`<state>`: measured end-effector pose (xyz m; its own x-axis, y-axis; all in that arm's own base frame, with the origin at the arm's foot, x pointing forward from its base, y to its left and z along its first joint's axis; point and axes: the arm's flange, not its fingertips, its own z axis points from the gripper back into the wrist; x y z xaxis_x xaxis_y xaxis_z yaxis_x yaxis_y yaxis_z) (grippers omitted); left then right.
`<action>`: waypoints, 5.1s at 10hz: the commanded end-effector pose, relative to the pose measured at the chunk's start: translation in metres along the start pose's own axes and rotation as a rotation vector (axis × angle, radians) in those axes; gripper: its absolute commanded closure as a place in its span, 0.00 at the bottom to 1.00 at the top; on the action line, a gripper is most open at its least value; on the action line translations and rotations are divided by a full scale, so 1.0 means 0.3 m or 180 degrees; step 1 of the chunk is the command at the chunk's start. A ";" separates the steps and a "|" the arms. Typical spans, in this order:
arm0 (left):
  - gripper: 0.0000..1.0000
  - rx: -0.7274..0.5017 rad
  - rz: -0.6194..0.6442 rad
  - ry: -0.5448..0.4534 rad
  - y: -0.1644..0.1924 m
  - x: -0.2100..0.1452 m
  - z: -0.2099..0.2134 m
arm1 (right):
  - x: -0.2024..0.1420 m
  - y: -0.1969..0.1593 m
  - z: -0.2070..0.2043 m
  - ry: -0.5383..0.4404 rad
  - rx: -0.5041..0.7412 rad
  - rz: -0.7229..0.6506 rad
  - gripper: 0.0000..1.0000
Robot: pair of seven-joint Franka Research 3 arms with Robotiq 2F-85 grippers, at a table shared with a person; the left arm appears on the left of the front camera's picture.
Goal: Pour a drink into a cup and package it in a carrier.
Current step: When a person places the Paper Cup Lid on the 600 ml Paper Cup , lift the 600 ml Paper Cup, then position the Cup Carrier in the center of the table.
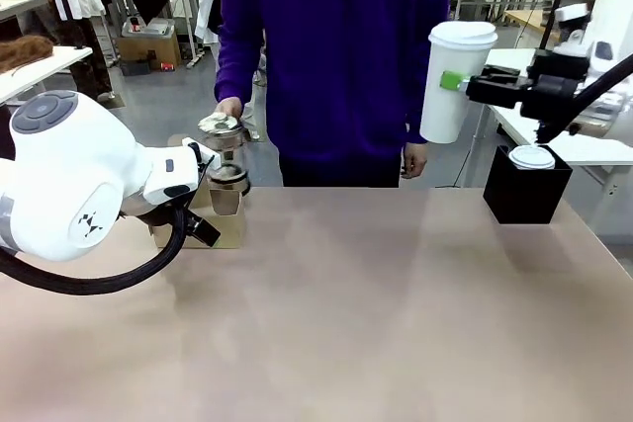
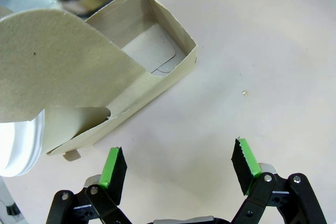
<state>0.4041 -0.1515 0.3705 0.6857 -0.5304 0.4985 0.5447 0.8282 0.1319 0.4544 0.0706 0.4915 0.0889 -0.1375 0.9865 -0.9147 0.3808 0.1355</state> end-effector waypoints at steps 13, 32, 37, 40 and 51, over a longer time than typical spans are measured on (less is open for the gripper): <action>0.00 -0.0003 0.0003 -0.0001 0.000 -0.001 0.001 | 0.017 0.057 0.016 -0.0004 0.0015 -0.0054 0.20; 0.00 0.0511 0.2016 0.1030 0.245 0.580 0.251 | 0.017 0.057 0.016 -0.0004 0.0015 -0.0054 0.20; 0.00 0.0491 0.2135 0.0955 0.283 0.565 0.180 | 0.017 0.057 0.016 -0.0004 0.0015 -0.0054 0.20; 1.00 0.0576 0.2185 0.0978 0.304 0.560 0.167 | 0.017 0.057 0.016 -0.0004 0.0015 -0.0054 0.20; 1.00 0.0553 0.2207 0.0984 0.304 0.545 0.143 | 0.017 0.057 0.016 -0.0004 0.0015 -0.0054 0.20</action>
<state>0.5437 -0.1588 0.5000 0.9642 0.0970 0.2466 -0.1071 0.9938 0.0281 0.4364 0.0703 0.4929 0.1184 -0.1403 0.9830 -0.9109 0.3788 0.1638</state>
